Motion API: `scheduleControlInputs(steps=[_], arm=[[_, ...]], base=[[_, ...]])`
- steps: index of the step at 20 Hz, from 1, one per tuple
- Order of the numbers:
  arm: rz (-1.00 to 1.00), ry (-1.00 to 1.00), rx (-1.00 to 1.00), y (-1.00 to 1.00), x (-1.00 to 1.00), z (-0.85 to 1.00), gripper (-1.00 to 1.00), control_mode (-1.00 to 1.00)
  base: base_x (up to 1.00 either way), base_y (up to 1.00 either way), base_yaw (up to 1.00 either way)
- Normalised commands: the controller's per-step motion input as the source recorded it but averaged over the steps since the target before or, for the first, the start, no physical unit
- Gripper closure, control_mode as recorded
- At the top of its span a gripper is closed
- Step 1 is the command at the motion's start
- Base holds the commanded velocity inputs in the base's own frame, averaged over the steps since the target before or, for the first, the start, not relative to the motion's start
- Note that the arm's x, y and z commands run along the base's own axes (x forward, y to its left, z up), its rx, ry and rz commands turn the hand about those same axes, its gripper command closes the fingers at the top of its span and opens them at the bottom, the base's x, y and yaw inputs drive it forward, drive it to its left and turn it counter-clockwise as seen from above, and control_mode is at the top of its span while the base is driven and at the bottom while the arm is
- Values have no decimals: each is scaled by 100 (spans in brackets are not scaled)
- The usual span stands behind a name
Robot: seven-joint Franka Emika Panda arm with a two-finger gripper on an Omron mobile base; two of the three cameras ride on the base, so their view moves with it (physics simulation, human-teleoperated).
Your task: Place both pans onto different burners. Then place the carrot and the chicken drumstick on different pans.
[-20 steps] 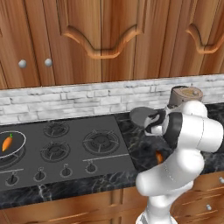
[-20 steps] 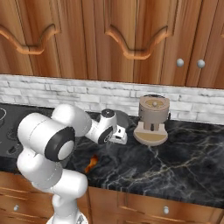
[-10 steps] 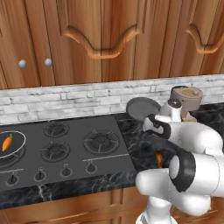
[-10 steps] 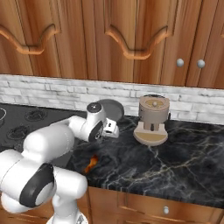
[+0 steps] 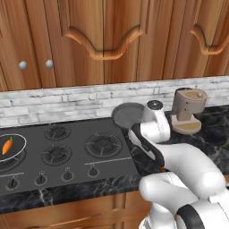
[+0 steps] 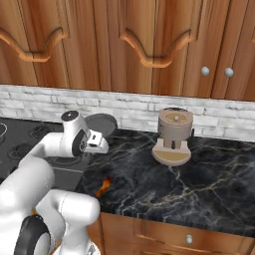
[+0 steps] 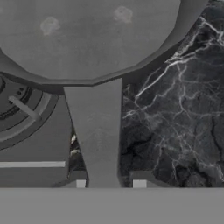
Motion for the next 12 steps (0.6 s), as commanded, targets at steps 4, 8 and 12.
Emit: scheduleControlInputs(steps=[4, 8, 12], arm=[[8, 15, 0, 78, -40, 29, 100, -100], [9, 11, 0, 68, -30, 13, 100, -100], [9, 6, 0, 47, -2, 0, 100, -100]], base=[[0, 0, 0], [0, 0, 0], [0, 0, 0]])
